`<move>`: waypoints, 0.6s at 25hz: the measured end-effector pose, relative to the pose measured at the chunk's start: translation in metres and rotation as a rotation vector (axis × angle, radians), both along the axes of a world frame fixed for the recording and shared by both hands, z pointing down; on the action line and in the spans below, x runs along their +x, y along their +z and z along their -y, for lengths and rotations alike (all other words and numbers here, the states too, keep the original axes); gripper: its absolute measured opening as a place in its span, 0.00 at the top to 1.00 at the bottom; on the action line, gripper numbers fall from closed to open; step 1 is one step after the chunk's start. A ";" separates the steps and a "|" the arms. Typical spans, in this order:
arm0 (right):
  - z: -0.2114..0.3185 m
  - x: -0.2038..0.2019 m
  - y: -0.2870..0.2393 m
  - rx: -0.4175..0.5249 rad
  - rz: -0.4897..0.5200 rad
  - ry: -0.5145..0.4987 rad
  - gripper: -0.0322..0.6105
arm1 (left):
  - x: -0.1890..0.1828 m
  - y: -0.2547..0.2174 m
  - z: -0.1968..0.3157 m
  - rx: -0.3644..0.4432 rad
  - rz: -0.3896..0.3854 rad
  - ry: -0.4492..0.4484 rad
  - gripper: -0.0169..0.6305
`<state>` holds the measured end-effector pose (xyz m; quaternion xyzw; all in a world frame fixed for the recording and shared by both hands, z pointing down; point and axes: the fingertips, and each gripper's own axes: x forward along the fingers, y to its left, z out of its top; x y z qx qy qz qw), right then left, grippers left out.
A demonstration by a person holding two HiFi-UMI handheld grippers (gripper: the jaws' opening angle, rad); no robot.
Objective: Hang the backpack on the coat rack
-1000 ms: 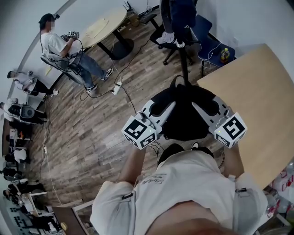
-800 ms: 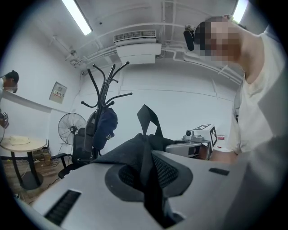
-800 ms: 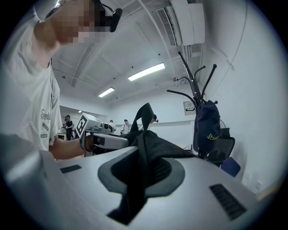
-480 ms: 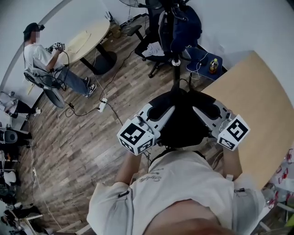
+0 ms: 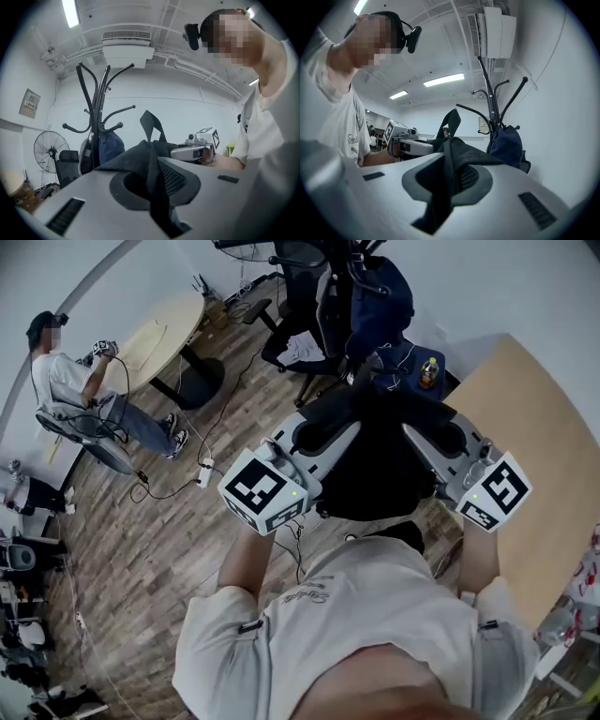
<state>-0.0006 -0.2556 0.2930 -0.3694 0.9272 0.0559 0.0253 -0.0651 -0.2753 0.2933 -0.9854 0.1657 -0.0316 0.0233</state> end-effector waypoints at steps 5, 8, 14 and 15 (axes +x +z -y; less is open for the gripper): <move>0.040 0.014 -0.017 0.023 -0.007 -0.015 0.89 | 0.015 -0.016 0.039 0.024 -0.016 -0.021 0.90; 0.068 0.022 -0.028 0.037 -0.013 -0.036 0.89 | 0.022 -0.026 0.065 0.020 -0.025 -0.034 0.90; 0.115 0.040 -0.035 0.069 -0.016 -0.078 0.89 | 0.038 -0.032 0.105 0.040 -0.029 -0.074 0.90; 0.124 0.043 -0.031 0.066 -0.014 -0.085 0.89 | 0.041 -0.028 0.113 0.038 -0.029 -0.085 0.90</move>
